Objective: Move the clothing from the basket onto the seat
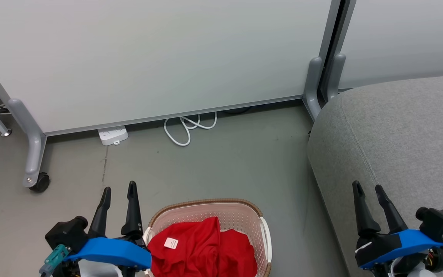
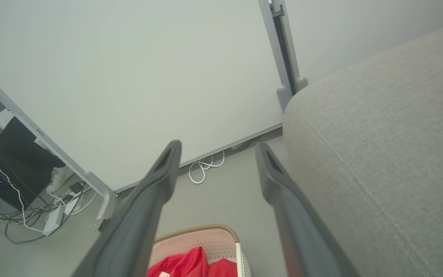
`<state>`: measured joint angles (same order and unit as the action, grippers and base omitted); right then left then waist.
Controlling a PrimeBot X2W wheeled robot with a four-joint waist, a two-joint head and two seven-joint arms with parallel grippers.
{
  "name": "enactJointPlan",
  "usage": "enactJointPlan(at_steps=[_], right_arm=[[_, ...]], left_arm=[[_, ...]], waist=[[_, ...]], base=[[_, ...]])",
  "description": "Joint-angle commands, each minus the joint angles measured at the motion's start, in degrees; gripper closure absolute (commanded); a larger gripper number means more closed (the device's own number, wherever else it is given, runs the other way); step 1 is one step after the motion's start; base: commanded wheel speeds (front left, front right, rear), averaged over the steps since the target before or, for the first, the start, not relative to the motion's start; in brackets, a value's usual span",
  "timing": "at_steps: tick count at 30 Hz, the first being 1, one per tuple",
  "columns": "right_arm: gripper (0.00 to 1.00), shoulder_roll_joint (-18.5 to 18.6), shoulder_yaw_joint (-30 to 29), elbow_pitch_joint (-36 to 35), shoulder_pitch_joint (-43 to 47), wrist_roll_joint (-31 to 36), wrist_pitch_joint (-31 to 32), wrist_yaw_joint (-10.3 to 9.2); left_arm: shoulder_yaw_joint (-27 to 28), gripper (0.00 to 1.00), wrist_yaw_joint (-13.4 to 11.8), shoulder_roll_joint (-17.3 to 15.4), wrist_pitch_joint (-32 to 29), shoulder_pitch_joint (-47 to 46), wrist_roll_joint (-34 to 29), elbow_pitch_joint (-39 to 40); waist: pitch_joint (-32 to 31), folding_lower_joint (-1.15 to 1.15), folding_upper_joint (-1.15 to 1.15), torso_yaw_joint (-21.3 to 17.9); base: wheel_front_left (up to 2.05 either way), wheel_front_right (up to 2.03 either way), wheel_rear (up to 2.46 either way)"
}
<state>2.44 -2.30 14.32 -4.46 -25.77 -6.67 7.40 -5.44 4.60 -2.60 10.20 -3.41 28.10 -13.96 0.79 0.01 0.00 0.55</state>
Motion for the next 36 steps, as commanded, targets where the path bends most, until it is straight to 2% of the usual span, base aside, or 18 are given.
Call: enactJointPlan(at_steps=[1,23,36], right_arm=[[0.0,0.48,0.05,-0.46,-1.05,1.64,-0.41,0.11],[0.0,0.55,-0.2,-0.95,-1.05,14.64,-1.8,0.13],[0.0,0.59,0.14,-1.38,-0.85,19.45,-2.85,0.14]], left_arm=[[-0.2,0.0,0.12,-0.34,0.57,-0.99,-1.36,0.24],[-1.28,0.0,-0.76,-0.35,3.21,-0.55,-10.16,-1.21],[-1.96,0.0,-1.03,-0.35,4.48,-0.8,-13.22,-2.29]], waist=[[-0.01,0.0,0.0,0.04],[-0.16,0.0,0.0,0.48],[-0.2,-0.01,0.0,0.47]], base=[[0.0,0.0,0.0],[0.0,0.0,0.0],[0.0,0.0,0.0]])
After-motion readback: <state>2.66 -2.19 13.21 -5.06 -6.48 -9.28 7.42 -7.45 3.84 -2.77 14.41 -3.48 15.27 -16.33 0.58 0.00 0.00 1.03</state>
